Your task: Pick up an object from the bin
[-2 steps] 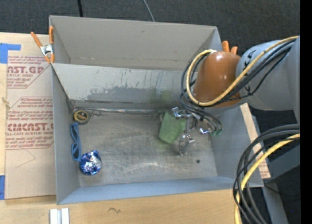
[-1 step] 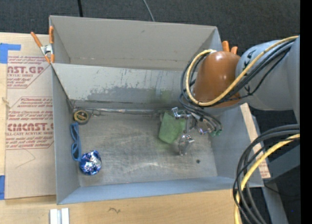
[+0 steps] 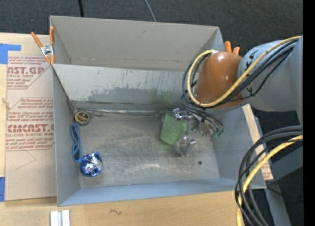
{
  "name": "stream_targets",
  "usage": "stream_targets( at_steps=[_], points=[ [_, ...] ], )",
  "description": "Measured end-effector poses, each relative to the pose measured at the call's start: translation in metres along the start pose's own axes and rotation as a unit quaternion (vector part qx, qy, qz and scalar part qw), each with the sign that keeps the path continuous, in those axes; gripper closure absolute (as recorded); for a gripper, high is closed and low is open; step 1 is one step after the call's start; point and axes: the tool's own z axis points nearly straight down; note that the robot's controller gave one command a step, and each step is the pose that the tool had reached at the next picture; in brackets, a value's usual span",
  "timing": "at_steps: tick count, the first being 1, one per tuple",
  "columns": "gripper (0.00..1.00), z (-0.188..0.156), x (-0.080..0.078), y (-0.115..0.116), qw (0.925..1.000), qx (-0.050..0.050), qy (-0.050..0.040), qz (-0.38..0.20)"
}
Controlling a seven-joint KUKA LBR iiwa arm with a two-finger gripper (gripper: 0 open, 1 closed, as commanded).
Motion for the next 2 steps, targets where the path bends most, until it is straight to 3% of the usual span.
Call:
stream_targets(
  at_steps=[1, 2],
  points=[
    [1.0, -0.002, -0.001, 0.0, 1.0, 0.0, -0.0005, 0.0],
    [1.0, -0.098, -0.003, 0.0, 1.0, 0.003, -0.0065, 0.0]
  ],
)
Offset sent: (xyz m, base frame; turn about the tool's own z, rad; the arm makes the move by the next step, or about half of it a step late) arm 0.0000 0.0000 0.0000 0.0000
